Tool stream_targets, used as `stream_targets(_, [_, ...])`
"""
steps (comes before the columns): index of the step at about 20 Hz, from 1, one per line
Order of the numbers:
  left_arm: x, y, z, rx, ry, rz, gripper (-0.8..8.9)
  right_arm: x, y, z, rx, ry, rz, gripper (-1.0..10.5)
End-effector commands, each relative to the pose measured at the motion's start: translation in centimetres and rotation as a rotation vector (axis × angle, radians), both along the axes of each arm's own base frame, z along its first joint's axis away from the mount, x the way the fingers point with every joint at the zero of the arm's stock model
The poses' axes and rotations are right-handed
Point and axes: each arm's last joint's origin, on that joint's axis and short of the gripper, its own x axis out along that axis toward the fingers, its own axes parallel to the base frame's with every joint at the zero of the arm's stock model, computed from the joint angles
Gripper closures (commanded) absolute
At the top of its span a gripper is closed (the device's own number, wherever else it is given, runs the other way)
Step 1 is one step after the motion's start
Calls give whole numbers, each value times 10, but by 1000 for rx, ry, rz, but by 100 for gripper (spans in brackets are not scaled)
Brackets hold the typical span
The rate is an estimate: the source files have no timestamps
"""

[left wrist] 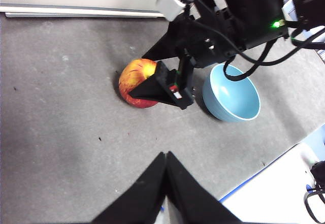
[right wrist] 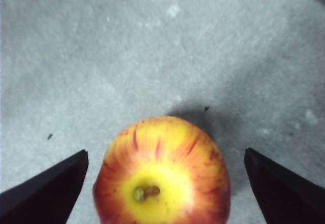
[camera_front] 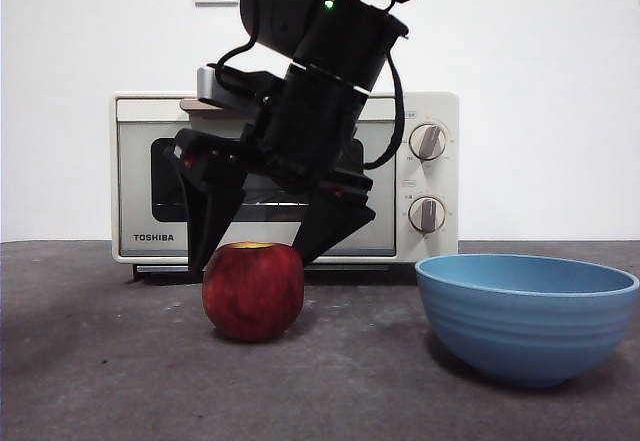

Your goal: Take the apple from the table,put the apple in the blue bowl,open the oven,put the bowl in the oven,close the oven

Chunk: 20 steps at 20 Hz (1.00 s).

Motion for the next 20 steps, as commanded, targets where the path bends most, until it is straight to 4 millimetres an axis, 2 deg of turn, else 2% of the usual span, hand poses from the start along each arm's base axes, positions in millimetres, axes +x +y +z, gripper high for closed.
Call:
stream_targets(1, [0, 0, 7, 4, -30, -10, 806, 1, 9, -11, -13, 16, 3, 455])
stream_targets(7, [0, 0, 7, 4, -31, -10, 806, 1, 10, -17, -29, 40, -12, 462])
stream_targets(11, [0, 0, 7, 4, -32, -10, 806, -1, 7, -20, -62, 70, -25, 544])
stream_targets(14, [0, 0, 7, 4, -36, -10, 806, -3, 9, -19, -61, 71, -30, 548])
stream_targets(17, [0, 0, 7, 4, -37, -10, 806, -3, 8, -8, -70, 63, -34, 548])
stream_targets(20, [1, 0, 9, 2, -56, -10, 806, -5, 6, 18, -19, 14, -35, 552])
